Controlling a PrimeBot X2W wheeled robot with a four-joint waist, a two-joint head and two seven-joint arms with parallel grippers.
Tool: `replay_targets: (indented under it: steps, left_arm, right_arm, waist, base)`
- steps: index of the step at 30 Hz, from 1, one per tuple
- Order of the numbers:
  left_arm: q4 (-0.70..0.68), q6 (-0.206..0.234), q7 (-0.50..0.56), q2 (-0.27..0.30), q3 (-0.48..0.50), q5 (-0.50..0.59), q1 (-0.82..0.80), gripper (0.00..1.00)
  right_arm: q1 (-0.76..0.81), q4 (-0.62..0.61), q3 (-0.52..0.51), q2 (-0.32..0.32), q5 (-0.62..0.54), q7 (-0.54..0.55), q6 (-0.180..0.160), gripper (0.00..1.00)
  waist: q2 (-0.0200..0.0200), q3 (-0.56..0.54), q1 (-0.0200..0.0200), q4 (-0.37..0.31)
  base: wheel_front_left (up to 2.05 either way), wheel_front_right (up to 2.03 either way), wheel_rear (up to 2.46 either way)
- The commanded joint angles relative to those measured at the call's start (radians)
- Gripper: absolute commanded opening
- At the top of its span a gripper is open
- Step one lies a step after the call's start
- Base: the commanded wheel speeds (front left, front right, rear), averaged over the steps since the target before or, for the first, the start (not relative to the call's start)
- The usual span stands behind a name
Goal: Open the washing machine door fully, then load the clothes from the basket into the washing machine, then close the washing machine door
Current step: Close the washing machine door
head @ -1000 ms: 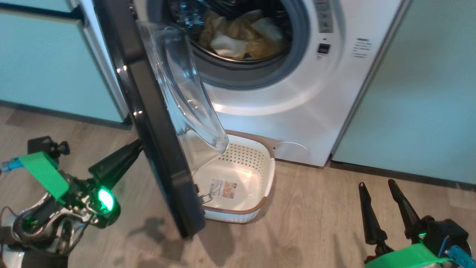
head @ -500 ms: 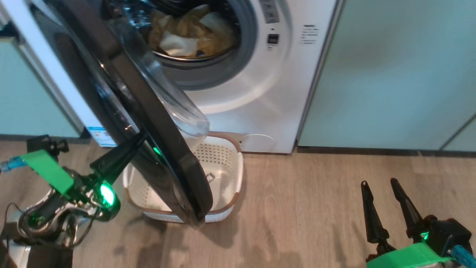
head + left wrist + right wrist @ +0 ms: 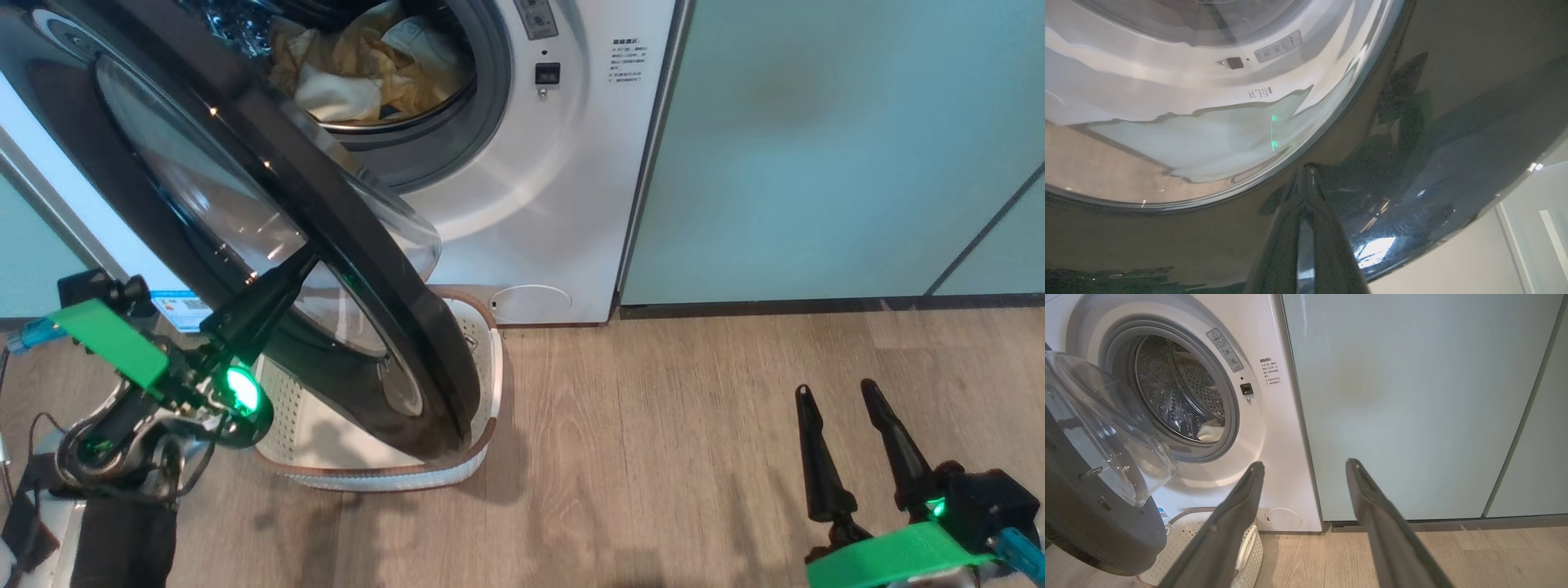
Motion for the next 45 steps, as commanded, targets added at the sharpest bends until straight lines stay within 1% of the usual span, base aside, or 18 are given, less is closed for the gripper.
replay_targets:
  steps: [1,5,11,19,20,21,22,27,28,32,35,37,39,42,43,45]
  left_arm:
    - [-0.028,-0.01,-0.004,0.02,0.045,0.007,-0.057,0.0]
    - [-0.026,-0.021,0.009,0.012,0.052,-0.002,-0.045,0.0]
    - [-0.061,-0.029,0.011,0.0,0.084,-0.016,-0.008,0.0]
    - [-0.119,-0.035,-0.04,-0.026,0.167,-0.001,0.023,0.0]
    - [-0.131,-0.035,-0.05,-0.034,0.177,0.006,0.023,0.23]
    - [-0.147,-0.035,-0.057,-0.039,0.186,0.016,0.025,0.65]
    - [-0.163,-0.035,-0.068,-0.044,0.196,0.034,0.028,1.0]
    - [-0.247,-0.035,-0.151,-0.099,0.248,0.125,0.043,1.0]
    - [-0.247,-0.035,-0.151,-0.099,0.248,0.125,0.043,1.0]
    - [-0.326,-0.035,-0.248,-0.12,0.268,0.265,0.064,1.0]
    - [-0.379,-0.035,-0.358,-0.101,0.244,0.44,0.098,1.0]
    - [-0.399,-0.035,-0.446,-0.073,0.212,0.569,0.132,1.0]
    - [-0.399,-0.035,-0.546,-0.038,0.173,0.722,0.176,1.0]
    - [-0.368,-0.035,-0.691,-0.017,0.144,0.937,0.235,1.0]
    - [-0.359,-0.028,-0.731,-0.018,0.138,1.004,0.25,1.0]
    - [-0.347,0.008,-0.785,-0.024,0.122,1.122,0.283,1.0]
  right_arm:
    - [-0.049,-0.03,0.017,-0.001,0.008,-0.01,-0.003,1.0]
    - [-0.047,-0.035,0.01,-0.001,0.008,-0.011,-0.003,1.0]
    - [-0.039,-0.043,-0.011,-0.001,0.004,-0.011,-0.003,1.0]
    - [-0.036,-0.05,-0.035,-0.001,-0.005,-0.011,-0.003,1.0]
    - [-0.035,-0.05,-0.037,-0.001,-0.006,-0.011,-0.003,1.0]
    - [-0.035,-0.05,-0.038,-0.001,-0.008,-0.011,-0.003,1.0]
    - [-0.035,-0.05,-0.039,-0.001,-0.009,-0.011,-0.003,1.0]
    - [-0.038,-0.053,-0.041,-0.001,-0.011,-0.011,-0.003,1.0]
    - [-0.038,-0.053,-0.041,-0.001,-0.011,-0.011,-0.003,1.0]
    - [-0.037,-0.056,-0.047,-0.001,-0.015,-0.011,-0.003,1.0]
    - [-0.037,-0.057,-0.055,-0.001,-0.023,-0.011,-0.003,1.0]
    - [-0.037,-0.058,-0.061,-0.001,-0.028,-0.011,-0.003,1.0]
    - [-0.035,-0.059,-0.067,-0.001,-0.031,-0.011,-0.003,1.0]
    - [-0.031,-0.06,-0.073,-0.001,-0.035,-0.011,-0.003,1.0]
    - [-0.03,-0.059,-0.073,-0.001,-0.036,-0.011,-0.003,1.0]
    - [-0.026,-0.059,-0.074,-0.001,-0.038,-0.011,-0.003,1.0]
  waist:
    - [0.0,0.001,-0.0001,-0.001]
    - [0.0,0.003,-0.0001,0.0]
    - [0.0,0.011,-0.0001,0.016]
    - [0.0,0.012,-0.0001,0.039]
    - [0.0,0.012,-0.0001,0.041]
    - [0.0,0.011,-0.0001,0.043]
    - [0.0,0.01,-0.0001,0.044]
    - [0.0,0.009,-0.0001,0.047]
    - [0.0,0.009,-0.0001,0.047]
    - [0.0,0.01,-0.0001,0.05]
    - [0.0,0.009,-0.0001,0.049]
    - [0.0,0.006,-0.0001,0.049]
    - [0.0,0.001,-0.0001,0.049]
    - [0.0,-0.007,-0.0001,0.049]
    - [0.0,-0.01,-0.0001,0.048]
    - [0.0,-0.016,-0.0001,0.047]
  base:
    - [0.0,0.0,0.0]
    - [0.0,0.0,0.0]
    - [0.0,0.0,0.0]
    - [0.0,0.0,0.0]
    - [0.0,0.0,0.0]
    - [0.0,0.0,0.0]
    - [0.0,0.0,0.0]
    - [0.0,0.0,0.0]
    - [0.0,0.0,0.0]
    - [0.0,0.0,0.0]
    - [0.0,0.0,0.0]
    - [0.0,0.0,0.0]
    - [0.0,0.0,0.0]
    - [0.0,0.0,0.0]
    - [0.0,0.0,0.0]
    - [0.0,0.0,0.0]
